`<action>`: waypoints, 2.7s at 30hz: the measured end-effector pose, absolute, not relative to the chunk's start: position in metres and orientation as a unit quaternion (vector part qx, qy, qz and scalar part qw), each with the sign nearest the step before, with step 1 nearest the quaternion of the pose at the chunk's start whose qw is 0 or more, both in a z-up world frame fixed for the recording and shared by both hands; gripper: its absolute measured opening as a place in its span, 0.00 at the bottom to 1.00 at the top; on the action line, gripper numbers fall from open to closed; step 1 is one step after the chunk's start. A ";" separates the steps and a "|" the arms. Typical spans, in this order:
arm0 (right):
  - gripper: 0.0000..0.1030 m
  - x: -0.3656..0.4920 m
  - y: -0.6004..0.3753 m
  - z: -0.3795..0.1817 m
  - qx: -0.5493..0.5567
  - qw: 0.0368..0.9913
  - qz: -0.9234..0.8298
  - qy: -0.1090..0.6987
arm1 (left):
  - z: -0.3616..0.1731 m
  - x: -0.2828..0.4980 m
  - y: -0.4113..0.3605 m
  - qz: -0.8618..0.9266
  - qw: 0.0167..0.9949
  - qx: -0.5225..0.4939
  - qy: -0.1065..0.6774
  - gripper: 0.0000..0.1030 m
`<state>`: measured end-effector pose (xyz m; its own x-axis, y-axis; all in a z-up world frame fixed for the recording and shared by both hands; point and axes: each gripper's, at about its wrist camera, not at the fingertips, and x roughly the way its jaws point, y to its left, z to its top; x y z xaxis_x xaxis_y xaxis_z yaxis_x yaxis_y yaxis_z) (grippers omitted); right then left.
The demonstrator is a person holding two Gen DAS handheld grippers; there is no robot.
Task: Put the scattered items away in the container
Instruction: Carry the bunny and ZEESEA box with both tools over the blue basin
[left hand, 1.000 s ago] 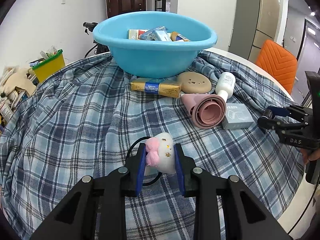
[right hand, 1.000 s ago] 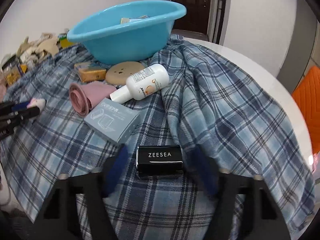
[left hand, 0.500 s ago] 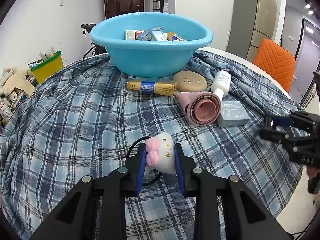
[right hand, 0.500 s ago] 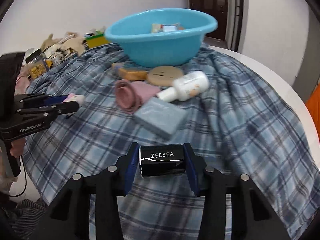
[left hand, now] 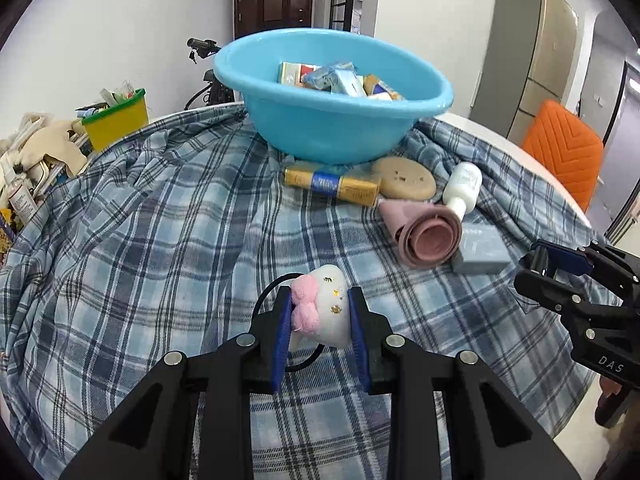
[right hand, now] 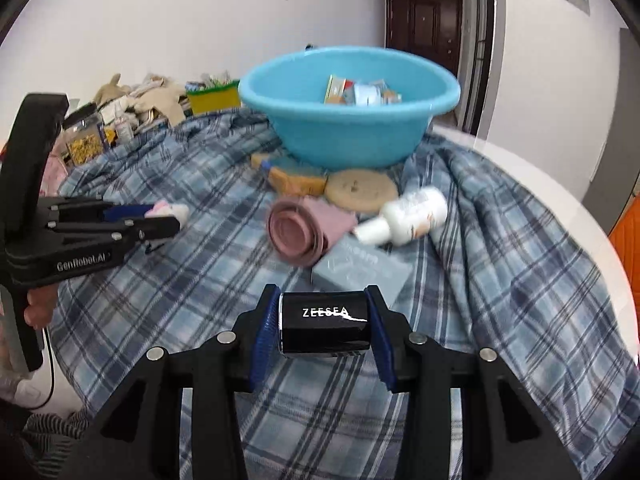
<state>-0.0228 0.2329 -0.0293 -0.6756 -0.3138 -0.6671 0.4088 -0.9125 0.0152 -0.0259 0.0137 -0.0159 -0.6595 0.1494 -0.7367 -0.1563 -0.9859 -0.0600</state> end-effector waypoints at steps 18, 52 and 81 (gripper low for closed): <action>0.40 -0.054 0.235 0.078 0.231 0.184 -0.955 0.027 | 0.080 -0.074 0.027 0.944 0.078 -0.321 0.008 0.28; 0.40 -0.188 0.217 0.127 0.200 0.142 -0.969 0.013 | 0.133 -0.225 0.043 0.962 0.091 -0.256 0.037 0.28; 0.40 -0.304 0.225 0.137 0.273 0.098 -0.957 -0.015 | 0.140 -0.344 0.022 0.936 0.087 -0.338 -0.042 0.28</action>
<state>-0.3039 0.2254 0.1375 -0.8318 -0.1950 -0.5198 0.1788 -0.9805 0.0817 -0.3443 0.0217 0.1396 -0.7560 0.1913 -0.6260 -0.1349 -0.9814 -0.1369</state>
